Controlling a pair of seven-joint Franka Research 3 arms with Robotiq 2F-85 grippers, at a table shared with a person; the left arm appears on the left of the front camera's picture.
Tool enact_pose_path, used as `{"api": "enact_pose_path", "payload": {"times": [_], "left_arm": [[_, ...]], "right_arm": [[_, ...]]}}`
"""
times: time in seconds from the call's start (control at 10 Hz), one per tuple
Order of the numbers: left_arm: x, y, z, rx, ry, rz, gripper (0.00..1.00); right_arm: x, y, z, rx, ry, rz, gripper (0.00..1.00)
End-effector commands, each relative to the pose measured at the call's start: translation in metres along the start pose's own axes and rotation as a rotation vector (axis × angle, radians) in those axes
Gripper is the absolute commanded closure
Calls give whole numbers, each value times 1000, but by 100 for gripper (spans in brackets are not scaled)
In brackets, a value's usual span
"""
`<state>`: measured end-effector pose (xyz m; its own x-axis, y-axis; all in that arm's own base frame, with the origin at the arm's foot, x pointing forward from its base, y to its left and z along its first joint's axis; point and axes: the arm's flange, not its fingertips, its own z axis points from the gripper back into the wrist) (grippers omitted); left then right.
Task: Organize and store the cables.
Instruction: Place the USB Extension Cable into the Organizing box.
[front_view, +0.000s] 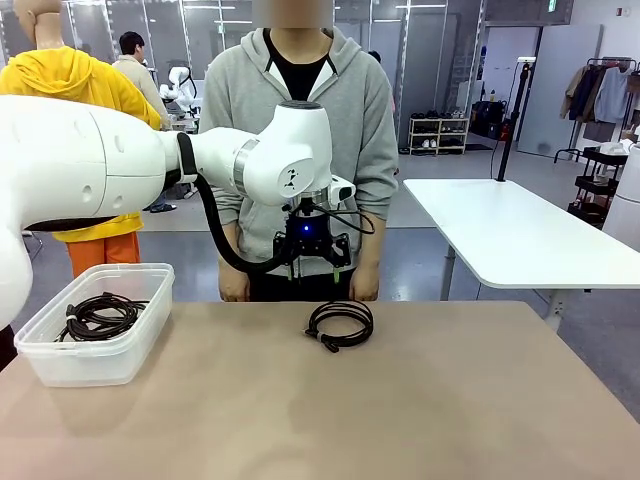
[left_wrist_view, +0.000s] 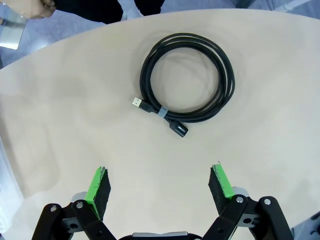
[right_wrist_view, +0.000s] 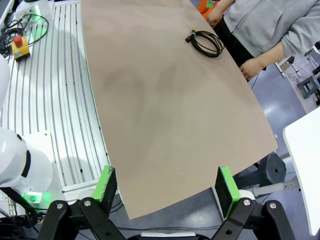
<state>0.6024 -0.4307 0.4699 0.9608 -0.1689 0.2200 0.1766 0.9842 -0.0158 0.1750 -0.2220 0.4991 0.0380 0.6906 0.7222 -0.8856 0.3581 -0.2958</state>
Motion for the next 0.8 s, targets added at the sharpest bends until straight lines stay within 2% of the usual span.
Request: {"api": "enact_pose_path", "payload": {"times": [0.0,0.1,0.2,0.4,0.5,0.7], "left_arm": [[0,0,0,0,0,0,0],[4,-6,-4,7,34,108,0],[8,-9,-9,-41,60,194,0],[10,-10,-29,-64,160,533,0],[9,-9,-37,-66,80,643,0],[10,-6,-57,-4,93,780,0]], "right_arm": [[2,0,1,-10,-1,6,0],[2,0,1,-10,-1,6,0],[2,0,1,-10,-1,6,0],[2,0,1,-10,-1,6,0],[2,0,1,-10,-1,6,0],[2,0,1,-10,-1,6,0]]}}
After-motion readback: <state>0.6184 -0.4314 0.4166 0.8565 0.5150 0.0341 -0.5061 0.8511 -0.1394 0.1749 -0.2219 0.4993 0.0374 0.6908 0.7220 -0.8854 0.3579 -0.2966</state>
